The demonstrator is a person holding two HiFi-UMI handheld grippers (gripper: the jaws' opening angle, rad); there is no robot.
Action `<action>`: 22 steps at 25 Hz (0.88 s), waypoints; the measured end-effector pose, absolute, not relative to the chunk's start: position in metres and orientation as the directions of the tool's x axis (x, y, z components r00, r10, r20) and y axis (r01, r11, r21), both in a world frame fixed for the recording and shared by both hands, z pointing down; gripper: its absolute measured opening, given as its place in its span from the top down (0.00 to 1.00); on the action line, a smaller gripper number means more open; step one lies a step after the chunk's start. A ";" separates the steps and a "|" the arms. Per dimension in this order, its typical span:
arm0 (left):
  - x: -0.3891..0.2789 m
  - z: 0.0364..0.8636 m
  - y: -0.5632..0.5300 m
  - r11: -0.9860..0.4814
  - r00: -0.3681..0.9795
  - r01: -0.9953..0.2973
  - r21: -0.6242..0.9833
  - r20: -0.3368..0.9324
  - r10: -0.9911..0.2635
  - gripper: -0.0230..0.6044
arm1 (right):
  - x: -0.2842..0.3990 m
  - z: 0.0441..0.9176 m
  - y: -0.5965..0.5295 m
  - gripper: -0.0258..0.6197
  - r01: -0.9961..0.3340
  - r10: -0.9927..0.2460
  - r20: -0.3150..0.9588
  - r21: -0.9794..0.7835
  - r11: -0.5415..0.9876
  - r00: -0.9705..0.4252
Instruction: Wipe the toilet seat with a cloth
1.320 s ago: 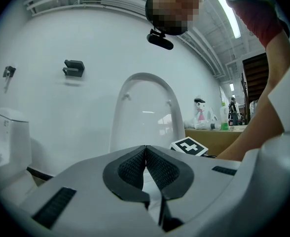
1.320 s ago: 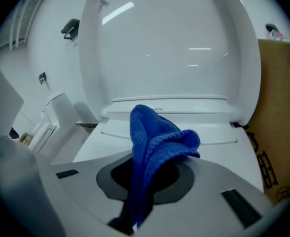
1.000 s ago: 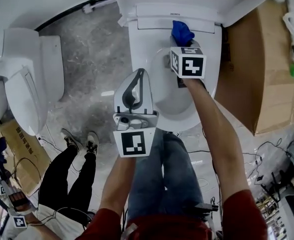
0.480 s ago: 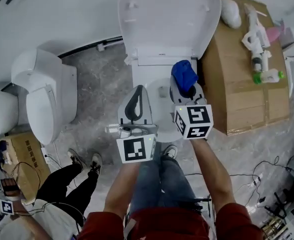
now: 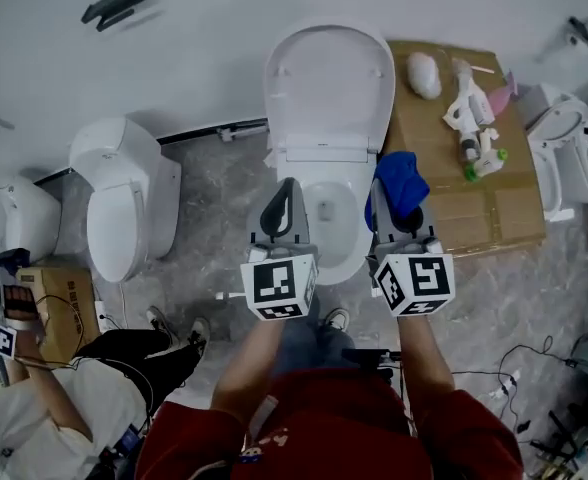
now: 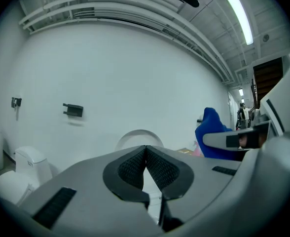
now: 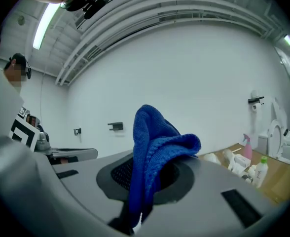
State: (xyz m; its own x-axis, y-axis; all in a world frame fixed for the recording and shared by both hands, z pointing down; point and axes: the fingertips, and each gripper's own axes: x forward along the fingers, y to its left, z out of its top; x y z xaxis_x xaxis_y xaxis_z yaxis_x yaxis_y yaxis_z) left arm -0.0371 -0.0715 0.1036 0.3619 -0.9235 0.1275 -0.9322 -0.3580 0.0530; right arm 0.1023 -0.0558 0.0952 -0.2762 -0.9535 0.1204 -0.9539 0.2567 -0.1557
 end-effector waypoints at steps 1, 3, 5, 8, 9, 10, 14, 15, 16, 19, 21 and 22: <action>-0.037 0.092 -0.060 -0.355 0.359 -0.933 0.048 0.124 -0.925 0.94 | 0.105 0.080 -0.043 0.87 -0.951 -0.954 0.104 -0.165 0.262 -0.281; -0.037 0.070 -0.041 -0.353 0.355 -0.935 0.036 0.110 -0.928 0.94 | 0.111 0.054 -0.022 0.87 -0.947 -0.955 0.071 -0.172 0.272 -0.287; -0.038 0.051 -0.027 -0.356 0.356 -0.934 0.021 0.089 -0.930 0.94 | 0.115 0.032 -0.008 0.87 -0.948 -0.958 0.036 -0.159 0.277 -0.286; -0.043 0.033 -0.008 -0.352 0.352 -0.936 0.013 0.077 -0.933 0.94 | 0.114 0.012 0.011 0.87 -0.950 -0.958 0.014 -0.130 0.283 -0.287; -0.045 0.027 -0.004 -0.350 0.350 -0.937 0.011 0.072 -0.934 0.94 | 0.113 0.007 0.015 0.87 -0.951 -0.958 0.009 -0.124 0.284 -0.288; -0.046 0.022 -0.001 -0.347 0.347 -0.938 0.009 0.066 -0.936 0.94 | 0.112 0.001 0.018 0.87 -0.951 -0.957 0.002 -0.117 0.287 -0.290; -0.049 0.009 0.011 -0.341 0.341 -0.940 0.007 0.046 -0.939 0.94 | 0.105 -0.011 0.030 0.87 -0.948 -0.953 -0.011 -0.095 0.303 -0.303; -0.049 0.006 0.013 -0.343 0.343 -0.939 0.006 0.039 -0.939 0.94 | 0.103 -0.013 0.031 0.87 -0.948 -0.952 -0.013 -0.091 0.306 -0.306; -0.049 0.004 0.015 -0.344 0.344 -0.939 0.005 0.031 -0.938 0.94 | 0.102 -0.015 0.033 0.87 -0.947 -0.951 -0.016 -0.087 0.310 -0.309; -0.048 -0.001 0.020 -0.350 0.350 -0.937 0.004 0.014 -0.937 0.94 | 0.096 -0.021 0.038 0.87 -0.945 -0.948 -0.021 -0.071 0.320 -0.319; -0.047 -0.002 0.023 -0.354 0.354 -0.935 0.004 0.013 -0.935 0.94 | 0.094 -0.024 0.040 0.87 -0.945 -0.947 -0.025 -0.061 0.321 -0.320; -0.047 -0.002 0.025 -0.354 0.354 -0.935 0.004 0.012 -0.935 0.94 | 0.093 -0.024 0.041 0.87 -0.945 -0.947 -0.026 -0.058 0.321 -0.320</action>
